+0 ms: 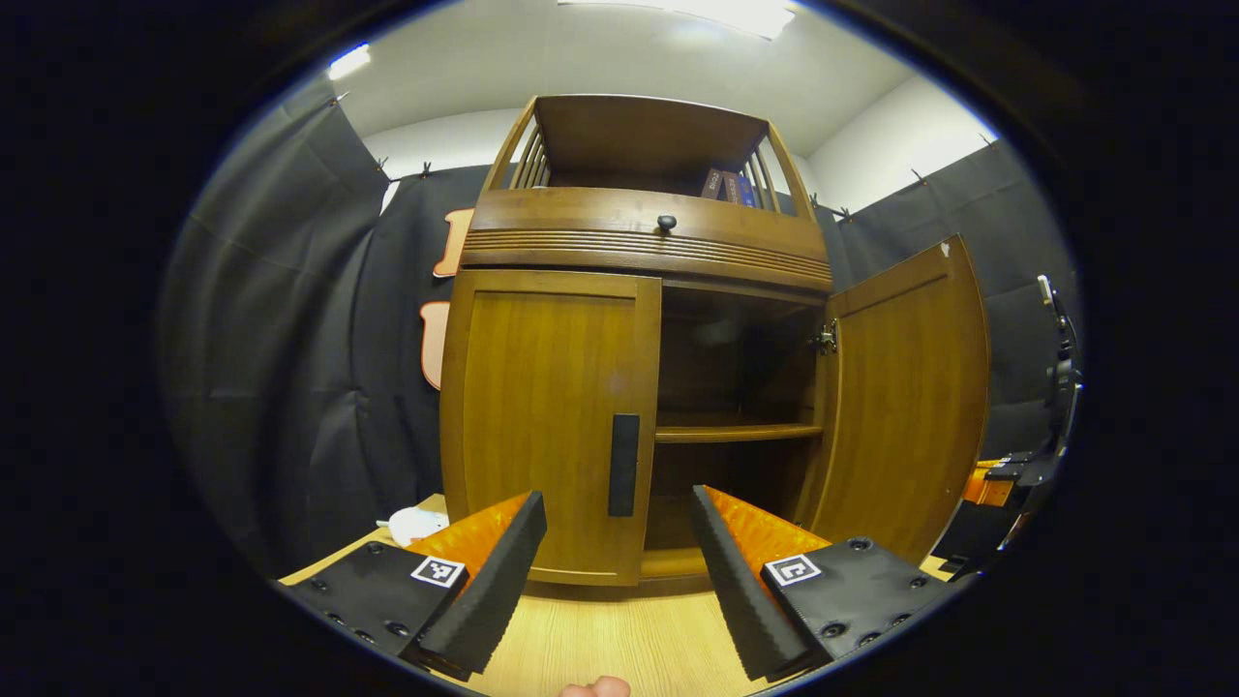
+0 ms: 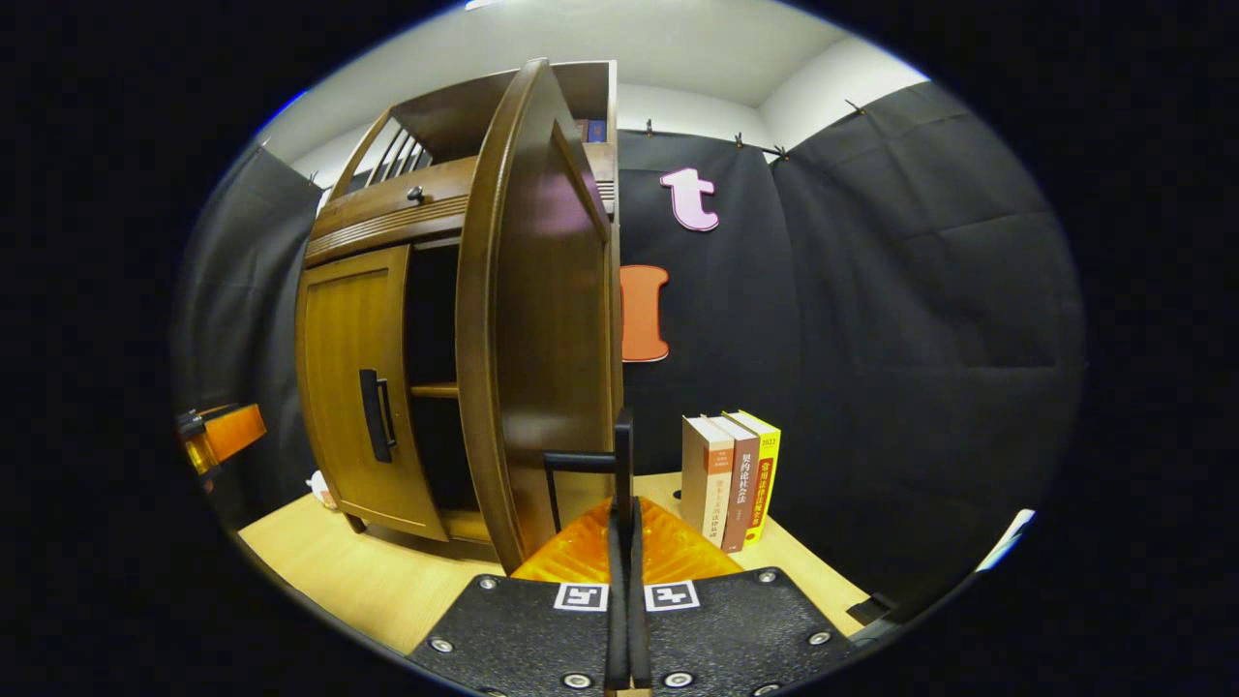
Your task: Open the right door of the double-door shoe cabinet with the right hand, and open the left door with the left hand.
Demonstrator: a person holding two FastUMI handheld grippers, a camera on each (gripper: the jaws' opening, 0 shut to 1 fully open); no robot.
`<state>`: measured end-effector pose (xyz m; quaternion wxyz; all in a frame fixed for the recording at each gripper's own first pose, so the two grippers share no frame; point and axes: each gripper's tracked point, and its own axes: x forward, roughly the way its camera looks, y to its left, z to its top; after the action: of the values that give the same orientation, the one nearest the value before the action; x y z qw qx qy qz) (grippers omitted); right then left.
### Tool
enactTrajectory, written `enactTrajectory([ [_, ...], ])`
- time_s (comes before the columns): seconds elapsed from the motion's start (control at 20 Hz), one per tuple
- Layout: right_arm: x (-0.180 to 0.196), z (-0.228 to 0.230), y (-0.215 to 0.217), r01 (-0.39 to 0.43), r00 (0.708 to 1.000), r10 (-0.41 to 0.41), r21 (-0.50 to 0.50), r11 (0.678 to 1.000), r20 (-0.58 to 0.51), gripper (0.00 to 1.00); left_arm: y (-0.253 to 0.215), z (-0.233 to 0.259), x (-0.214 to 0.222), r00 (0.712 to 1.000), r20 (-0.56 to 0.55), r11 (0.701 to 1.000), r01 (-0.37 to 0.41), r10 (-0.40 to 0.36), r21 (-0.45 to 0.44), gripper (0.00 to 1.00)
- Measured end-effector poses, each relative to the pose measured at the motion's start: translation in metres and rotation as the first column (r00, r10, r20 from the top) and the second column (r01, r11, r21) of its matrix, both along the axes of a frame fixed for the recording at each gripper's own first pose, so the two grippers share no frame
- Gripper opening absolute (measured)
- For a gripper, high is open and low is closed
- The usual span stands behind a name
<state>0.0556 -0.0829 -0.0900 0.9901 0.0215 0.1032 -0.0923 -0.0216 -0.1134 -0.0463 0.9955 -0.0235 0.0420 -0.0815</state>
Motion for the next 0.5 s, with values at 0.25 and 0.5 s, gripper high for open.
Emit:
enactTrajectory([
  [0.25, -0.004, 0.0, -0.023, -0.082, 0.997, 0.082, 0.019, 0.996, 0.004, 0.0, -0.004, 0.0, -0.001, 1.0, 0.008, 1.0, -0.008, 0.008, 0.003, 0.93],
  [0.5, -0.003, 0.0, -0.048, -0.186, 0.982, 0.185, 0.021, 0.982, 0.047, 0.05, 0.001, -0.001, -0.005, 0.999, 0.008, 0.999, -0.043, 0.043, 0.002, 0.93],
])
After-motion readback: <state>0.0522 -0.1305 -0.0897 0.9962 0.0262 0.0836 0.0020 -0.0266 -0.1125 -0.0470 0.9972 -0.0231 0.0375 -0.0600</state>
